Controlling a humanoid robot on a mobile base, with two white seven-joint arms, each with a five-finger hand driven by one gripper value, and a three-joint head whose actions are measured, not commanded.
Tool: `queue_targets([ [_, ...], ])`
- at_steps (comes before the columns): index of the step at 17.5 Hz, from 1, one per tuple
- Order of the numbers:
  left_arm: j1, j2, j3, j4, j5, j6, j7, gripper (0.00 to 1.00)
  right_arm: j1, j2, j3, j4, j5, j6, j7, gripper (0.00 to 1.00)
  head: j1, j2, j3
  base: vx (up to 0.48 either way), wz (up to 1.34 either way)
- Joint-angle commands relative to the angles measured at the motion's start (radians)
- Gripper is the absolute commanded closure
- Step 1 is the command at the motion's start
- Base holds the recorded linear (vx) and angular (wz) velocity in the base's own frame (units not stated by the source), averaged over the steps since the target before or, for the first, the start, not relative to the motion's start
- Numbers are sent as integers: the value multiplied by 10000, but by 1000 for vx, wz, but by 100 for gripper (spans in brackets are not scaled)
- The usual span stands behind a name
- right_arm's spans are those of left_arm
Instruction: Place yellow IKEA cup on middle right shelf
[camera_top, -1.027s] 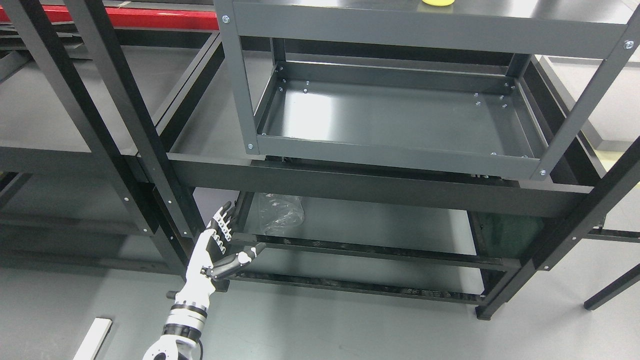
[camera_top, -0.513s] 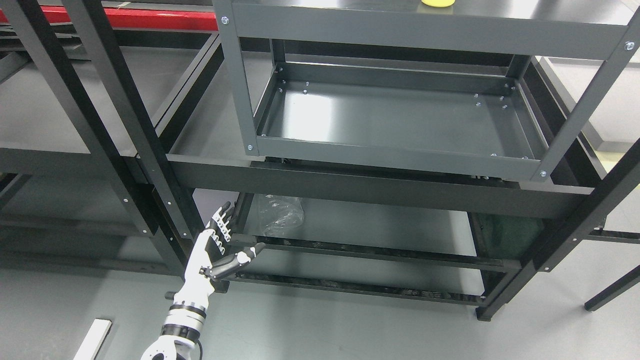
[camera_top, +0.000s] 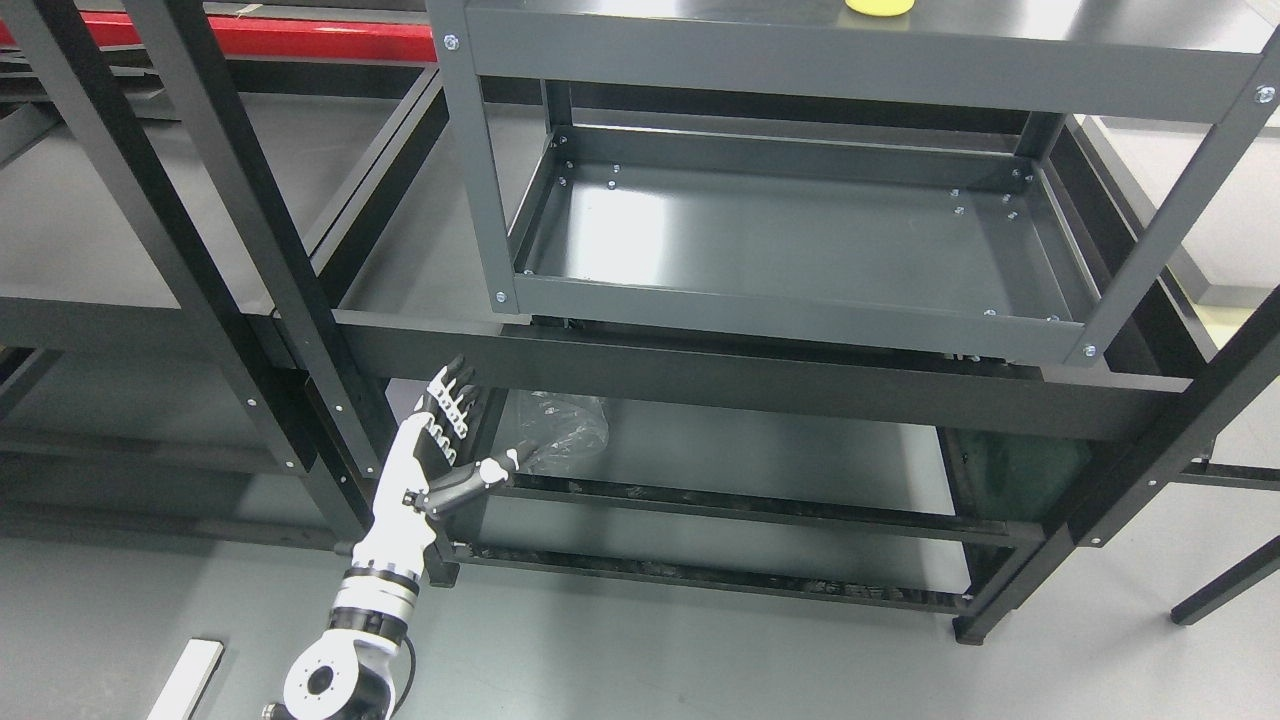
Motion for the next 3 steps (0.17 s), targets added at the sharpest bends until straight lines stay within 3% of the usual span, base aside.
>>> queue_targets([
  [1,-258,73,-127,-342,3,63,-5,1,138,-175,169,0,-245,6,-8,1,0,0,0,0,0],
  [3,-274,64,-142,-342,3,63,-5,1,138,-175,169,0,-245,6,-8,1,0,0,0,0,0],
])
